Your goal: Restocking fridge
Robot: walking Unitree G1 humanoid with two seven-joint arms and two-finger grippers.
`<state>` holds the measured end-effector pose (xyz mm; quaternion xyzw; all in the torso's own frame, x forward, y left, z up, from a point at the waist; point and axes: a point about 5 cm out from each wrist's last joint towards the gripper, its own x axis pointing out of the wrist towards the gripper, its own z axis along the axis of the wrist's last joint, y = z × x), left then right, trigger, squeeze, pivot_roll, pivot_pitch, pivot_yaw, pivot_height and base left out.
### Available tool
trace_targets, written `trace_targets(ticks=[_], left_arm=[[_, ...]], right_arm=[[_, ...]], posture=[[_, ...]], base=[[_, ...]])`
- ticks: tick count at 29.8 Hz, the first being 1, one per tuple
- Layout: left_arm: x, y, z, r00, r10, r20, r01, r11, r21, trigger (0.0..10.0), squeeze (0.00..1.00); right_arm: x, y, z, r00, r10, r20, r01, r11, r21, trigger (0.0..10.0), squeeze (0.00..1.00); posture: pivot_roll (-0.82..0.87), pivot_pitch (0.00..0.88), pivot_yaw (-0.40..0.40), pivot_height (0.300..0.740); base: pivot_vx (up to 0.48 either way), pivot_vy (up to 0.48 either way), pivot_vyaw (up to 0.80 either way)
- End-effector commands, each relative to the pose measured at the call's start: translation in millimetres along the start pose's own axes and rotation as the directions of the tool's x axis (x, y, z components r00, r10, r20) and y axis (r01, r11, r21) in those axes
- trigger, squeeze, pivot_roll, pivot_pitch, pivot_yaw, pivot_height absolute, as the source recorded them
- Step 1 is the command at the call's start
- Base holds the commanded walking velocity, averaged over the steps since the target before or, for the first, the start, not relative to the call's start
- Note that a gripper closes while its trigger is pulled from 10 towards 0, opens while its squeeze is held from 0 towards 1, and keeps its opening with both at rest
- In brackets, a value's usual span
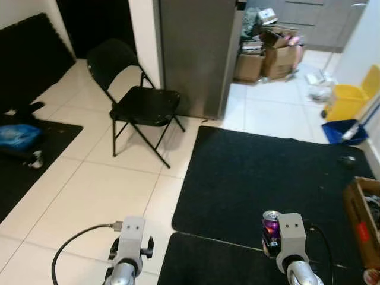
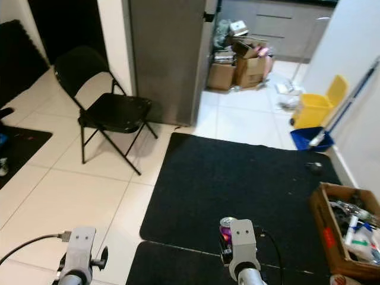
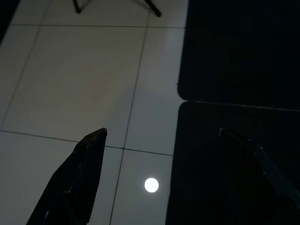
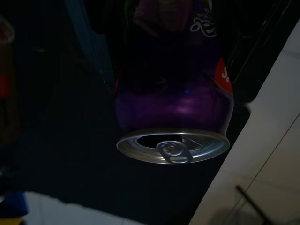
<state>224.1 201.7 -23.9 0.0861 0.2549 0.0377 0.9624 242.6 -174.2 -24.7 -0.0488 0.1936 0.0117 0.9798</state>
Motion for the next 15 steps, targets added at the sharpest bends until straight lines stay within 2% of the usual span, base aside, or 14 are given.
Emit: trace_targets(ticks=[1,5,9,15], left_arm=[[-2.3,2.1,-7.2,1.000,0.005,-0.016,-0.004,1.000,0.024,10.0,0.00],[-1.2,-0.6,-6.3,1.000,-0.005,-0.008,0.005,1.000,0.029,10.0,0.00],[0.0,-9.2,0.0,0.999,-0.049,0.018,0.047,0.996,0.070,10.0,0.00],[-1.1,-17.8,3.6,0.993,-0.109,0.049,0.105,0.992,0.075,10.0,0.00]], right_arm=[[-2.2,-0.4,-4.1,1.000,0.005,-0.010,-0.005,1.000,-0.008,10.0,0.00],[-2.2,-0.7,-4.9,1.000,0.008,-0.012,-0.008,1.000,-0.012,10.0,0.00],[-2.9,-1.1,-7.6,1.000,0.011,-0.022,-0.011,1.000,-0.006,10.0,0.00],[-3.6,2.8,-8.8,0.999,0.032,-0.020,-0.032,0.999,0.004,10.0,0.00]], posture=[[-0.04,0.097,-0.031,0.740],[-0.04,0.088,-0.026,0.740],[-0.04,0.080,-0.022,0.740],[-0.04,0.072,-0.021,0.740]], base=[[0.000,0.000,0.00],[0.000,0.000,0.00],[0.000,0.000,0.00],[0.000,0.000,0.00]])
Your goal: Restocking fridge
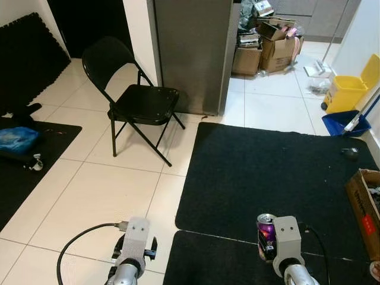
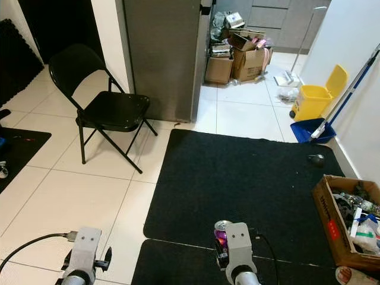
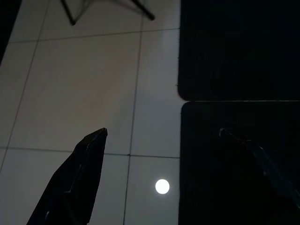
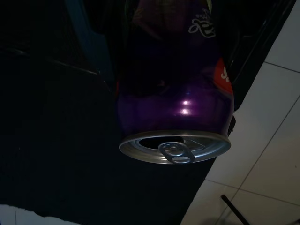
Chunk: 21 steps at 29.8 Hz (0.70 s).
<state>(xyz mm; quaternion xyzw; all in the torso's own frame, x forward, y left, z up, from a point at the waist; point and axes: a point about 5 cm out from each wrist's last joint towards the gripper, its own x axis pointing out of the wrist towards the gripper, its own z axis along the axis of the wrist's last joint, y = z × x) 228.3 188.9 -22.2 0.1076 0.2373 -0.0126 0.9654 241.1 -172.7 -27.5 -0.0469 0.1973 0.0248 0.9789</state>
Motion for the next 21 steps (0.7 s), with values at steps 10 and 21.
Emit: trace_targets(ticks=[10,21], left_arm=[[-2.5,-12.0,0.7,0.998,-0.055,0.027,0.055,0.998,0.009,10.0,0.00],[-3.7,-13.5,-2.3,0.998,-0.063,0.026,0.062,0.997,0.050,10.0,0.00]], right_arm=[[-2.9,2.6,-5.2,1.000,0.017,-0.008,-0.017,1.000,0.002,10.0,0.00],[-4.9,2.9,-8.6,1.000,0.021,-0.015,-0.021,1.000,-0.008,10.0,0.00]], posture=[[-0.04,0.067,-0.021,0.740],[-0.04,0.072,-0.023,0.740]], base=[[0.000,0.000,0.00],[0.000,0.000,0.00]])
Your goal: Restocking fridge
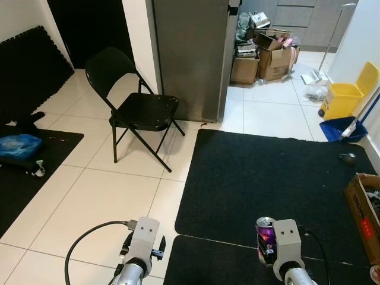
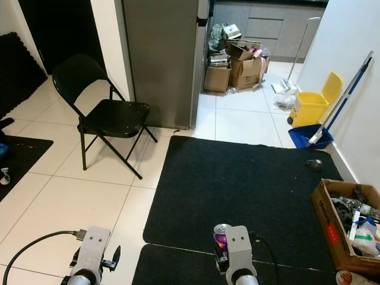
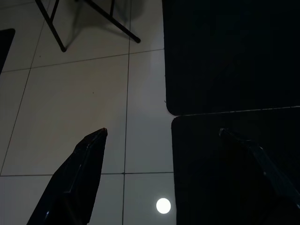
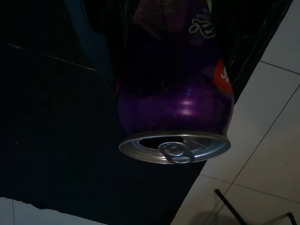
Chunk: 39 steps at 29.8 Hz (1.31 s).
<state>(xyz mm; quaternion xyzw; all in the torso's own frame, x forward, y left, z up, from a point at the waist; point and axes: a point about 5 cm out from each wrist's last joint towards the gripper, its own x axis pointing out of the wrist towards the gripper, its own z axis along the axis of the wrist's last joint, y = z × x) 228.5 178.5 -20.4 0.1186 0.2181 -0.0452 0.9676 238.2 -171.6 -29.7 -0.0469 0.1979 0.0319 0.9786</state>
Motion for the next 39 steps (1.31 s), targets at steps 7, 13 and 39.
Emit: trace_targets(ticks=[7,13,39], left_arm=[[-3.3,-3.4,-7.6,1.000,-0.008,-0.023,0.008,1.000,0.019,10.0,0.00],[-3.6,-2.6,-8.5,1.000,-0.005,-0.026,0.006,1.000,0.022,10.0,0.00],[-3.5,-3.5,-8.3,1.000,-0.016,-0.022,0.017,0.999,0.028,10.0,0.00]], right_arm=[[-3.2,1.8,-6.2,1.000,0.007,-0.017,-0.007,1.000,-0.008,10.0,0.00],[-3.4,1.9,-6.6,1.000,0.006,-0.019,-0.006,1.000,-0.010,10.0,0.00],[-3.9,2.4,-7.7,1.000,0.006,-0.023,-0.007,1.000,-0.017,10.0,0.00]], posture=[[-0.04,0.073,-0.022,0.740],[-0.04,0.073,-0.021,0.740],[-0.04,0.073,-0.020,0.740]], base=[[0.000,0.000,0.00],[0.000,0.000,0.00],[0.000,0.000,0.00]])
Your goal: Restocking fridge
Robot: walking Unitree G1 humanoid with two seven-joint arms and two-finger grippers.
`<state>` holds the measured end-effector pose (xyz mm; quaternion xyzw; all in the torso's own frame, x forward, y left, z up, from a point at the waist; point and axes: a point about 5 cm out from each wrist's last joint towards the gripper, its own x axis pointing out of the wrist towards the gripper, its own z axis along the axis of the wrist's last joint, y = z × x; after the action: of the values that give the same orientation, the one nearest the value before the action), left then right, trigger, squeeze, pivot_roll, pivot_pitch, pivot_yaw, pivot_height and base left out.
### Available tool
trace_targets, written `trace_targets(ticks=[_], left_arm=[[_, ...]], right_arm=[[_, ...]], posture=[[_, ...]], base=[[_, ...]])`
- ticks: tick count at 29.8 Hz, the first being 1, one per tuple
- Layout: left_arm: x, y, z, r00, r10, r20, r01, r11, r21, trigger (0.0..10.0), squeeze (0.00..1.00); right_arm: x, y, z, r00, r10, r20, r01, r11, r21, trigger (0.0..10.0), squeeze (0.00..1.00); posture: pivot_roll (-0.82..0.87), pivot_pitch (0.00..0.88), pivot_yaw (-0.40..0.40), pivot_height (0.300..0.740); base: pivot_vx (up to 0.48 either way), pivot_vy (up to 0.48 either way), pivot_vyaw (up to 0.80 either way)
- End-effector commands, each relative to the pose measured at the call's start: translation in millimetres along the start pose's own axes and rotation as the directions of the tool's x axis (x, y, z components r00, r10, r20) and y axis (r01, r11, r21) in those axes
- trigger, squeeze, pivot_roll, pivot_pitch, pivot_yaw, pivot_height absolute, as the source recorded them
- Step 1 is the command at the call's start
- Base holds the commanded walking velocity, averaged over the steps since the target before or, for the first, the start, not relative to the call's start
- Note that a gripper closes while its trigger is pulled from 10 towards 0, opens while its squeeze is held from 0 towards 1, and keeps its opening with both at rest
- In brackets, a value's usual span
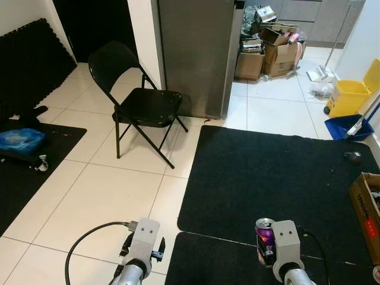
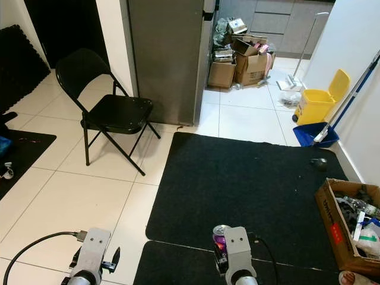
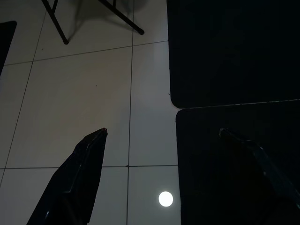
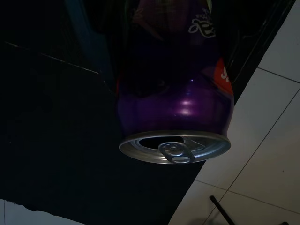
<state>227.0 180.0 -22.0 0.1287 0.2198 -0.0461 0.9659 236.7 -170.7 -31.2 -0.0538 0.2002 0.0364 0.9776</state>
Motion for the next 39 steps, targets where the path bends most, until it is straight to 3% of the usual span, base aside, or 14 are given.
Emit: trace_targets(ticks=[1,16,39], left_arm=[[-2.9,-5.2,-5.3,1.000,-0.027,-0.011,0.027,1.000,0.008,10.0,0.00],[-3.1,-7.2,-4.0,0.999,-0.048,0.002,0.048,0.999,0.008,10.0,0.00],[-2.3,-7.6,-4.0,0.999,-0.052,0.003,0.052,0.999,0.009,10.0,0.00]], right_arm=[[-3.2,1.5,-6.0,1.000,0.000,-0.018,0.000,1.000,-0.002,10.0,0.00],[-3.8,1.7,-7.6,1.000,0.000,-0.026,0.000,1.000,0.009,10.0,0.00],[-3.4,0.8,-7.3,1.000,-0.002,-0.027,0.002,1.000,0.010,10.0,0.00]], posture=[[-0.04,0.074,-0.020,0.740],[-0.04,0.073,-0.019,0.740],[-0.05,0.072,-0.020,0.740]], base=[[0.000,0.000,0.00],[0.441,0.000,-0.08],[0.462,0.000,-0.73]])
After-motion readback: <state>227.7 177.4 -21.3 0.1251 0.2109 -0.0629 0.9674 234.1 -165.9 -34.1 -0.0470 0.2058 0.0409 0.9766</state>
